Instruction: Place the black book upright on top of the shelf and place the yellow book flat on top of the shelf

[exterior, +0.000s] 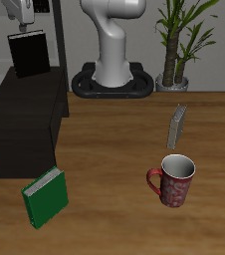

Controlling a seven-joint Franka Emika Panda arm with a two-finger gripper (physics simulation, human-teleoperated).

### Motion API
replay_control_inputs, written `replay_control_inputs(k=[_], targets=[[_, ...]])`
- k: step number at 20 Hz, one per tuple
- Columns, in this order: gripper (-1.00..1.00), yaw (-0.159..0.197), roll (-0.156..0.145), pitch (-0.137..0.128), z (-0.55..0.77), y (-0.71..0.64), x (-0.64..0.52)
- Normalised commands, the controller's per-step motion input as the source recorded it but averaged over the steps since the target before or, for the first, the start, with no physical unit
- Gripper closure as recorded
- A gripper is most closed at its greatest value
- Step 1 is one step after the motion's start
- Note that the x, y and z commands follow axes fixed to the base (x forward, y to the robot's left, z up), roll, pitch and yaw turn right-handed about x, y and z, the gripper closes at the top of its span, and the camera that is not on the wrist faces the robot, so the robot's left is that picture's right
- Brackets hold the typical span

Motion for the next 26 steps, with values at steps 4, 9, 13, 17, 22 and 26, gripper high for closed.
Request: replay_control_inputs(k=[4,9,13,17,22,26], targets=[[-1.00,0.070,-0.044,-0.033,0.30,0.12,-0.22],[-1.00,0.131,0.025,-0.064,0.24,0.44,-0.20],[-1.00,0.046,0.029,-0.017,0.22,0.42,0.01],[-1.00,0.133,0.003,-0.007,0.13,0.44,0.15],[-1.00,0.195,-0.046,-0.016,0.08,0.63,0.28],[-1.00,0.284,-0.016,0.025,-0.16,0.86,0.48]])
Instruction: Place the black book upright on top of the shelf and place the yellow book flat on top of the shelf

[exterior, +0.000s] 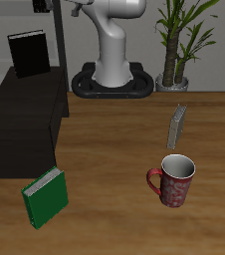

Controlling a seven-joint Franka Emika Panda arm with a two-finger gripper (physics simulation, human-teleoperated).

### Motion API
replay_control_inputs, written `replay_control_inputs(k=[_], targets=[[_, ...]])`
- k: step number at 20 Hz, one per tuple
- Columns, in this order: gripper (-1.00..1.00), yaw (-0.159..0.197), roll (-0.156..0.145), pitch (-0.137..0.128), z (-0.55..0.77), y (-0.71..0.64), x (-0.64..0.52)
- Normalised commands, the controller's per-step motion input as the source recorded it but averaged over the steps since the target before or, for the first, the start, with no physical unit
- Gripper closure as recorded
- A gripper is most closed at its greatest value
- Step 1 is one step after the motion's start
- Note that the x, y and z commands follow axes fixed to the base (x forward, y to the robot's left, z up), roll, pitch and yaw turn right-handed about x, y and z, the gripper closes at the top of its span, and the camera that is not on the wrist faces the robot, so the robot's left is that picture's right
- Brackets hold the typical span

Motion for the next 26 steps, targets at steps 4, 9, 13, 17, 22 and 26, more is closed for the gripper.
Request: replay_control_inputs(k=[4,9,13,17,22,26], targets=[[-1.00,0.159,-0.032,-0.007,-0.08,0.43,0.24],[-1.00,0.243,-0.020,-0.007,-0.20,0.79,0.40],[-1.00,0.127,-0.011,0.001,-0.18,0.58,0.25],[-1.00,0.032,-0.072,-0.004,-0.22,0.54,0.17],[-1.00,0.108,-0.059,0.001,-0.39,0.87,0.20],[-1.00,0.086,-0.046,-0.047,-0.25,0.49,0.20]])
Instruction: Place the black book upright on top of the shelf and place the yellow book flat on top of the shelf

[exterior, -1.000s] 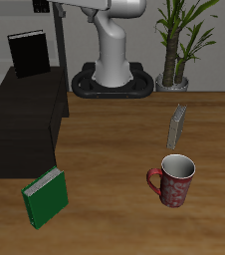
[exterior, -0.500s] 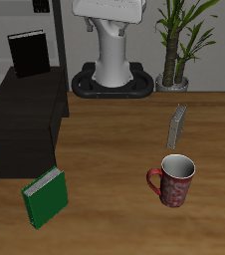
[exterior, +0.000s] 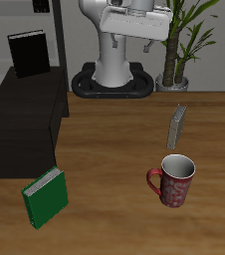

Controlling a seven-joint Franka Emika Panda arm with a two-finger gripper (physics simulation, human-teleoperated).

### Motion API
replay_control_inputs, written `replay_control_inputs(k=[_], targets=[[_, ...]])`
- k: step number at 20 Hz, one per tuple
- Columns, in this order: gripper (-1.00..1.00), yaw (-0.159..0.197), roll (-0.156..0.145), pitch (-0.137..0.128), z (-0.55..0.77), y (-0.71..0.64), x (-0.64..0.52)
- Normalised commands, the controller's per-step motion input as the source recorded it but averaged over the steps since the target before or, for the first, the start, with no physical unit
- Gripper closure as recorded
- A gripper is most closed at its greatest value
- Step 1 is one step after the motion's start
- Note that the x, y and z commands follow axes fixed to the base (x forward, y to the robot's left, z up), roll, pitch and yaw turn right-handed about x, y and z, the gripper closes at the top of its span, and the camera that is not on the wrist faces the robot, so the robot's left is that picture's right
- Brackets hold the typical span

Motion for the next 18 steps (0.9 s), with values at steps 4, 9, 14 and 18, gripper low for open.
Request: replay_control_inputs(k=[4,9,14,18], targets=[[-1.00,0.044,0.004,0.010,-0.36,0.49,0.33],[-1.00,0.010,0.121,0.040,-0.32,0.42,0.23],[-1.00,-0.005,-0.003,0.037,-0.31,0.27,0.10],[-1.00,-0.007,0.030,0.004,-0.31,0.47,-0.10]])
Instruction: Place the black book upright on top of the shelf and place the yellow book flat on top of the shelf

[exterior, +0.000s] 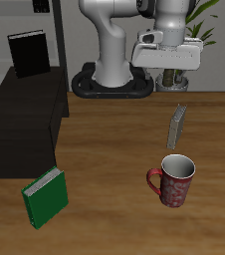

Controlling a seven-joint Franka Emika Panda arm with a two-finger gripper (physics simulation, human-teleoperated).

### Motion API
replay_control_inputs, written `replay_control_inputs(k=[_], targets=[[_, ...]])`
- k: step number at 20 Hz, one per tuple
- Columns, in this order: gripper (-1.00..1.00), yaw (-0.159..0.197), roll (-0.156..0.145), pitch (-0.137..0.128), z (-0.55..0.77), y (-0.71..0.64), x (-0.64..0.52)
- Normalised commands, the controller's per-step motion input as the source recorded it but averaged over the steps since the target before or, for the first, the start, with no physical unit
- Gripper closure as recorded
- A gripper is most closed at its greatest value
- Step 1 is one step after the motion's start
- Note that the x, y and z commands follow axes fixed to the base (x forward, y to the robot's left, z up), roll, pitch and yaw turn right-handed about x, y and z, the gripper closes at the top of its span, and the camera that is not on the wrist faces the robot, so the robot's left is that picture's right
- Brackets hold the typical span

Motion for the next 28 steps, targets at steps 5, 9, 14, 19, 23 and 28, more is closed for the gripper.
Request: replay_control_inputs(k=[5,9,14,19,23,28], targets=[[-1.00,-0.028,0.023,0.027,-0.28,0.30,-0.02],[-1.00,-0.020,-0.006,0.027,-0.35,0.32,0.15],[-1.00,0.016,-0.030,0.025,-0.33,0.32,0.12],[-1.00,-0.011,0.007,0.029,-0.30,0.17,0.08],[-1.00,-0.045,0.023,0.036,-0.21,-0.03,-0.01],[-1.00,-0.045,0.005,0.018,-0.26,-0.03,-0.05]])
